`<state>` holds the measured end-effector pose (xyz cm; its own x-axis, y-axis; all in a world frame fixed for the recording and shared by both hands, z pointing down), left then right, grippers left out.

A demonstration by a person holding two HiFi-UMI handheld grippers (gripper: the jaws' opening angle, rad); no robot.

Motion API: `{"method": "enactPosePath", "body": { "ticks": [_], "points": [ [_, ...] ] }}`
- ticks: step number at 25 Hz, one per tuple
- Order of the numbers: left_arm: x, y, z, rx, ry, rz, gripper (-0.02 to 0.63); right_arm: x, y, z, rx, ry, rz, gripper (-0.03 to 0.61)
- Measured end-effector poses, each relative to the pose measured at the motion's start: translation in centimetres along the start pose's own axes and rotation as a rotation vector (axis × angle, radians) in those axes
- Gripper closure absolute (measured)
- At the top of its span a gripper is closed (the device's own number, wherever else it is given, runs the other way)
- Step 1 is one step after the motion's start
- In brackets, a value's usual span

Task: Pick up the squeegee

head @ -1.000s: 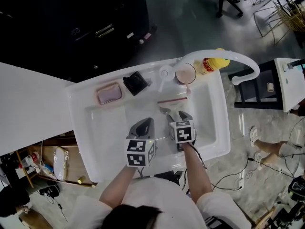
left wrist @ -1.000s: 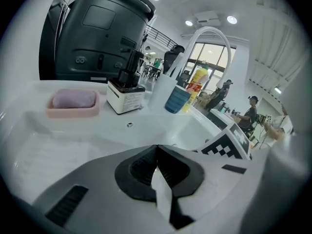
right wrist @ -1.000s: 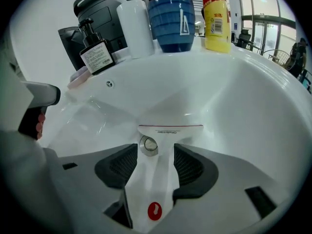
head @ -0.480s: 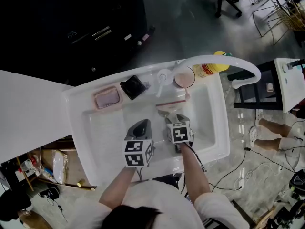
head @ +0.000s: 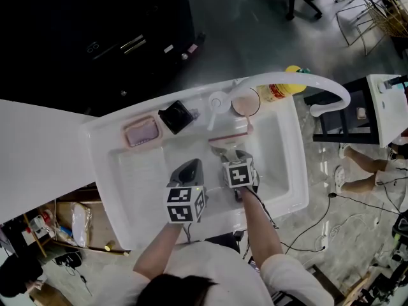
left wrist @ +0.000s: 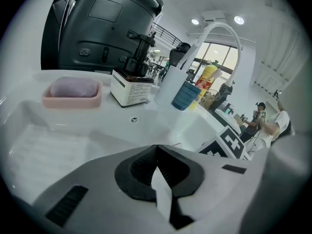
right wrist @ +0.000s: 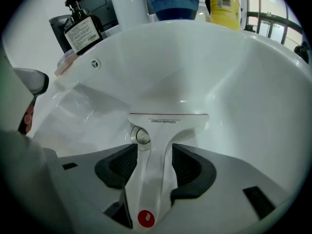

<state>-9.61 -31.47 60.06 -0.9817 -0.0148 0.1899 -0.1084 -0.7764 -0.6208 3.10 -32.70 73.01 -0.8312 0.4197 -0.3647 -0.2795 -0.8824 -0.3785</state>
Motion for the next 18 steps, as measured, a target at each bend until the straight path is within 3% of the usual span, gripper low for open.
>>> {"method": "enactPosePath", "body": {
  "ticks": [8, 11, 14, 18],
  "points": [
    [0.6, -0.1, 0.1, 0.006, 0.008, 0.0, 0.589, -0.2, 0.3, 0.4, 0.014, 0.0, 0.006, 0.354],
    [1.0, -0.1, 0.1, 0.01, 0.014, -0.011, 0.589, -0.7, -0.1, 0.3, 0.026, -0.028, 0.016, 0.424],
    [0.9, -0.2, 0.3, 0.016, 0.012, -0.005, 0.589, -1.1, -0.3, 0.5, 0.03, -0.039, 0.015, 0.448],
    [0.4, 0.1, 0.2, 0.007, -0.006, 0.016, 0.589, -0.9, -0.4, 0.4, 0.015, -0.013, 0.099, 0.488]
  ]
}}
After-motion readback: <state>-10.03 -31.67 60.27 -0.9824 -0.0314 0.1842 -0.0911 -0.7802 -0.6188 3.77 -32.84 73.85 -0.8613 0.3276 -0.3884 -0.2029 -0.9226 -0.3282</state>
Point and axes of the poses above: the fingertips, and each gripper's own axes: z forward along the fingers, x to its left, y out of its top, the point moved 2 cm from there along -z, backward along the fingers, and after that the axes turned 15 degrees about y, right-handed, at the moved point
